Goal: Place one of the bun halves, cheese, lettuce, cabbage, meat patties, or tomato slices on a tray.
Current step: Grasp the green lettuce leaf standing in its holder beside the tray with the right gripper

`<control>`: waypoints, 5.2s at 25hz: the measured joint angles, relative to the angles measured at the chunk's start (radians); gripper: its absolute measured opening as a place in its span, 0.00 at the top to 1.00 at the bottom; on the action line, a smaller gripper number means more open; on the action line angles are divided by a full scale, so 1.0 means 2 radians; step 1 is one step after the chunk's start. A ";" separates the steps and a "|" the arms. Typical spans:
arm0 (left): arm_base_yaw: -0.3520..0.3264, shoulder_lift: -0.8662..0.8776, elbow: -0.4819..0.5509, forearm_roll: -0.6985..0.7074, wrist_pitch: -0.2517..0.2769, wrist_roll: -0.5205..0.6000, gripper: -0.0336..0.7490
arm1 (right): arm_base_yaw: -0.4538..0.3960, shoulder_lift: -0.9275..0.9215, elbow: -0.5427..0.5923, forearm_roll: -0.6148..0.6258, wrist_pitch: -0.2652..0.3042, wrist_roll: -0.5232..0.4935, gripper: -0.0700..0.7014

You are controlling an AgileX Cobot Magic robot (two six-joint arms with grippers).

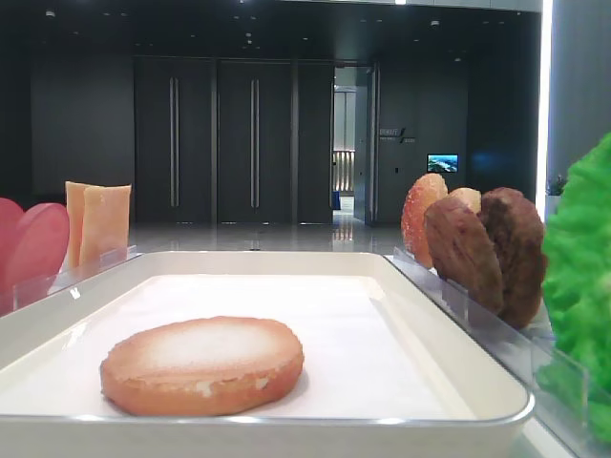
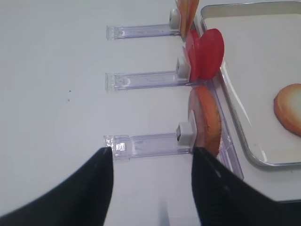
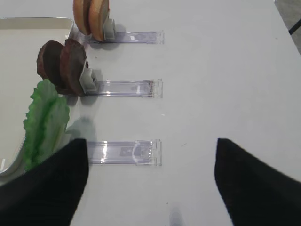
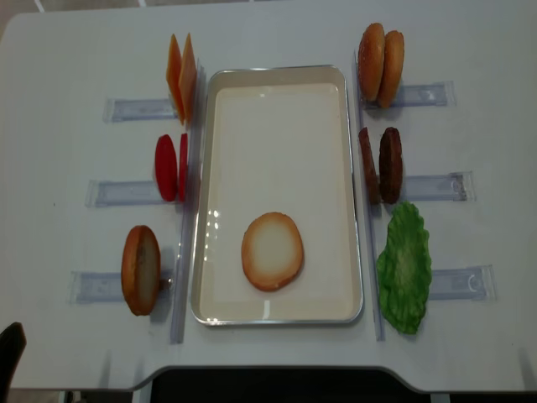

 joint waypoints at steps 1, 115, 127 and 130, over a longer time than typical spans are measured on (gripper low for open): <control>0.000 0.000 0.000 0.000 0.000 0.000 0.43 | 0.000 0.000 0.000 0.000 0.000 0.000 0.22; 0.000 0.000 0.000 0.000 0.000 -0.002 0.43 | 0.308 0.656 -0.254 -0.049 0.002 0.299 0.22; 0.000 0.000 0.000 0.000 0.000 -0.002 0.43 | 0.308 0.659 -0.229 -0.028 -0.034 0.290 0.22; 0.000 0.000 0.000 0.000 0.000 -0.002 0.43 | 0.308 0.659 -0.229 -0.033 -0.037 0.288 0.22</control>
